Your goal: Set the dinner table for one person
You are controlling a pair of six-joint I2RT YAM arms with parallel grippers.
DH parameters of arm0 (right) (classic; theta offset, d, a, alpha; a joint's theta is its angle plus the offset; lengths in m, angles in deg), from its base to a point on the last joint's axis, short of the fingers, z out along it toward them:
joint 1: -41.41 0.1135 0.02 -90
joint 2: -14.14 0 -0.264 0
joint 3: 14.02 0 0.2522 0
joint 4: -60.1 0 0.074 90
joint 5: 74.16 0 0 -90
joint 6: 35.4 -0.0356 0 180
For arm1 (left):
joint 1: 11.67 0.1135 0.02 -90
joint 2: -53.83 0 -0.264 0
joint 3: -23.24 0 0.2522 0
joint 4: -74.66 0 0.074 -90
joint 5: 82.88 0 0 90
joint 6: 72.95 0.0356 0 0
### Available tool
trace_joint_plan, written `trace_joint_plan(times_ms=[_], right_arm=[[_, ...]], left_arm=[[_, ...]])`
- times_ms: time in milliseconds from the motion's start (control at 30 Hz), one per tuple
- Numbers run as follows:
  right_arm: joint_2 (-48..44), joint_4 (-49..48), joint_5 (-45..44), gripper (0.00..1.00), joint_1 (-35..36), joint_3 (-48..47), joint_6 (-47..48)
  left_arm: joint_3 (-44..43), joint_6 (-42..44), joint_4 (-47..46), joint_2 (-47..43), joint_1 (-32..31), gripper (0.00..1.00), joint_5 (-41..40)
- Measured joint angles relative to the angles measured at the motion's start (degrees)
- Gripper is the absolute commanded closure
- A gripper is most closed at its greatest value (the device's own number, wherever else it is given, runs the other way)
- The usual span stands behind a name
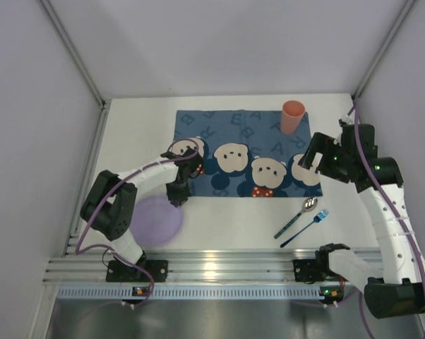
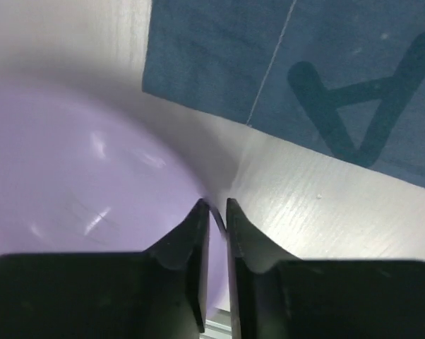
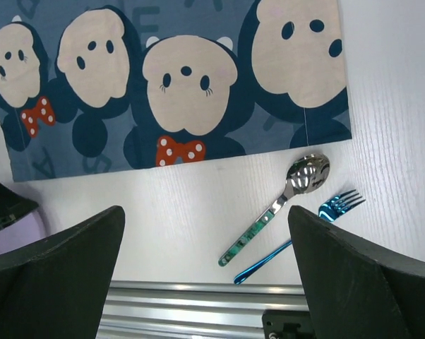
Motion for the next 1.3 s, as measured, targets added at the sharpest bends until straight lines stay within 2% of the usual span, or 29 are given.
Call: trace_joint_plan(times_ms=[67, 333, 467, 600, 767, 1000, 1133, 1300], right_arm=[[-0.2, 0.3, -0.3, 0.0, 0.2, 0.6, 0.0], [-0.2, 1.6, -0.8, 0.0, 1.1, 1.4, 0.5], [-0.2, 1.8, -0.9, 0.0, 1.2, 1.4, 0.5], [-0.3, 1.9, -1.1, 0.0, 1.3, 1.4, 0.6], [-1.1, 3.0, -2.3, 0.0, 1.4, 1.4, 1.0], [-3.2, 6.9, -6.1, 0.0, 1.4, 1.4, 1.8], [-4.6, 8.1, -7.2, 0.0, 1.4, 1.4, 2.2], [-5.6, 9.7, -8.7, 0.0, 1.4, 1.4, 2.9]], left_arm=[[0.5, -1.0, 0.3, -0.2, -0.3, 1.0, 0.0], [-0.6, -1.4, 3.3, -2.1, -1.3, 1.0, -1.5], [-12.1, -1.8, 8.5, -1.9, -3.3, 1.0, -1.9], [-30.8, -0.6, 9.6, 0.4, -6.4, 1.0, -3.7], [-48.7, 4.0, 8.6, 9.2, -9.2, 1.0, -3.7], [-69.2, 9.3, 5.7, 32.8, -13.6, 1.0, -1.4], [-76.4, 12.0, 3.1, 41.5, -16.6, 1.0, -1.2], [-77.4, 14.5, 1.3, 44.9, -19.1, 1.0, -1.9]])
